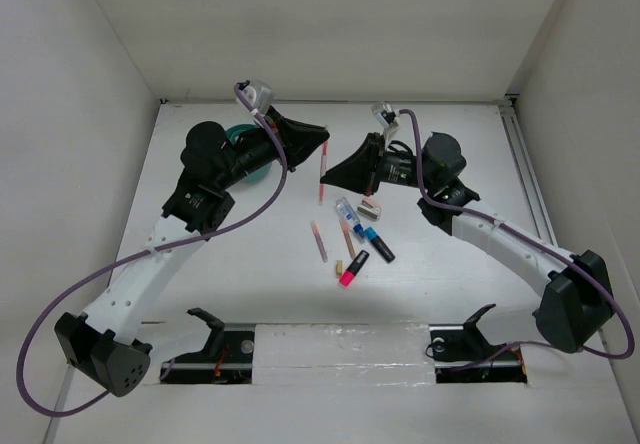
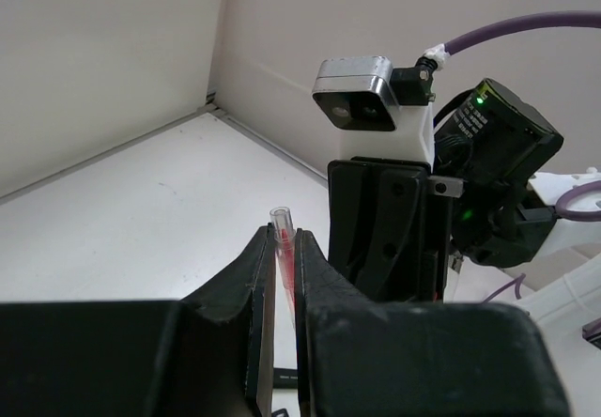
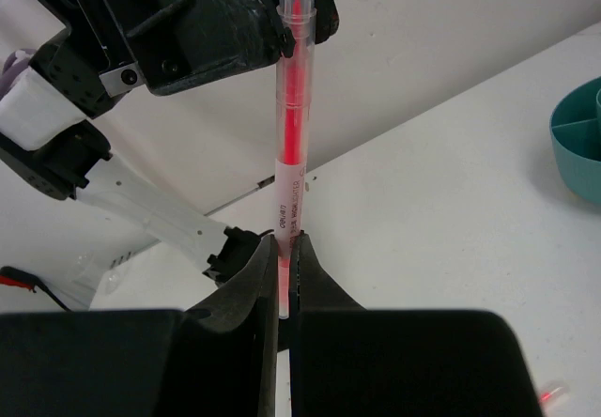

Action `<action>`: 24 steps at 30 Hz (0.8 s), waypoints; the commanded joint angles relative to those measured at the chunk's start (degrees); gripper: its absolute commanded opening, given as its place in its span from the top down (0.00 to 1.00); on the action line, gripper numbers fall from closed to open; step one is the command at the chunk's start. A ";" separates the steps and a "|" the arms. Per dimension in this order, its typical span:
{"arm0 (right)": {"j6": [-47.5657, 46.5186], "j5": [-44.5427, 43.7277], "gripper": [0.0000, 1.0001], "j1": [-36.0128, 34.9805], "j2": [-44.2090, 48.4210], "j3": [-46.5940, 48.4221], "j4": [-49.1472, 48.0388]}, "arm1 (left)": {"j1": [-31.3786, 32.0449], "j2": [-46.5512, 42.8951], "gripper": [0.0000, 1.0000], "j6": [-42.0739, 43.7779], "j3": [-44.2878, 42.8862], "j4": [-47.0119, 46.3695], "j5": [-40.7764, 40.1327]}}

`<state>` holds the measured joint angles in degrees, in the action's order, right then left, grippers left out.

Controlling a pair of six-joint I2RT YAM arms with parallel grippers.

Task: Sort the stationery into containers
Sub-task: Close the pen cap on the pen, then place the pen in the storage box.

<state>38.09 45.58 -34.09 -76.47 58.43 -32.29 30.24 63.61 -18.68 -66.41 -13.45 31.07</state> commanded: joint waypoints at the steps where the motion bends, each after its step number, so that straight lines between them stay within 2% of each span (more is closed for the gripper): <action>1: -2.58 -6.91 1.00 1.04 2.73 5.66 -18.15 | 0.96 -0.06 1.00 1.27 3.22 16.18 7.61; 7: -3.10 -8.05 1.00 -0.81 3.34 1.86 -20.79 | 0.96 -1.21 1.00 0.75 3.75 15.65 3.31; 9: -3.71 -8.05 1.00 -0.81 3.96 1.86 -19.66 | 0.96 -1.21 0.95 0.75 3.75 16.27 3.30; 14: -4.25 -8.05 1.00 -0.81 3.96 1.86 -18.60 | 0.96 -2.26 0.62 0.75 3.75 16.27 2.16; 15: -4.25 -8.05 1.00 -0.81 3.96 1.34 -18.60 | 0.96 -2.27 0.51 0.75 3.75 16.27 2.15; 18: -3.73 -8.05 1.00 -1.33 2.82 0.81 -19.82 | 0.96 -3.58 0.41 0.04 4.36 15.66 1.10; 19: -3.72 -8.05 1.00 -1.86 2.81 0.80 -19.83 | 0.96 -4.19 0.31 -0.57 4.36 15.13 1.10; 22: -4.42 -8.58 1.00 -1.86 2.20 0.80 -19.83 | 0.96 -5.51 0.20 -1.10 4.98 15.12 -0.31; 23: -4.42 -8.58 1.00 -1.86 2.20 0.80 -19.22 | 0.96 -5.52 0.05 -1.10 4.98 14.60 -0.92; 24: -4.95 -8.58 1.00 -1.86 1.59 0.80 -19.21 | 0.96 -6.30 0.00 -1.10 5.59 14.60 -1.62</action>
<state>34.52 41.10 -35.70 -75.40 57.01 -42.00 30.28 58.46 -20.23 -63.20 -4.10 27.53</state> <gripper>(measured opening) 0.062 0.957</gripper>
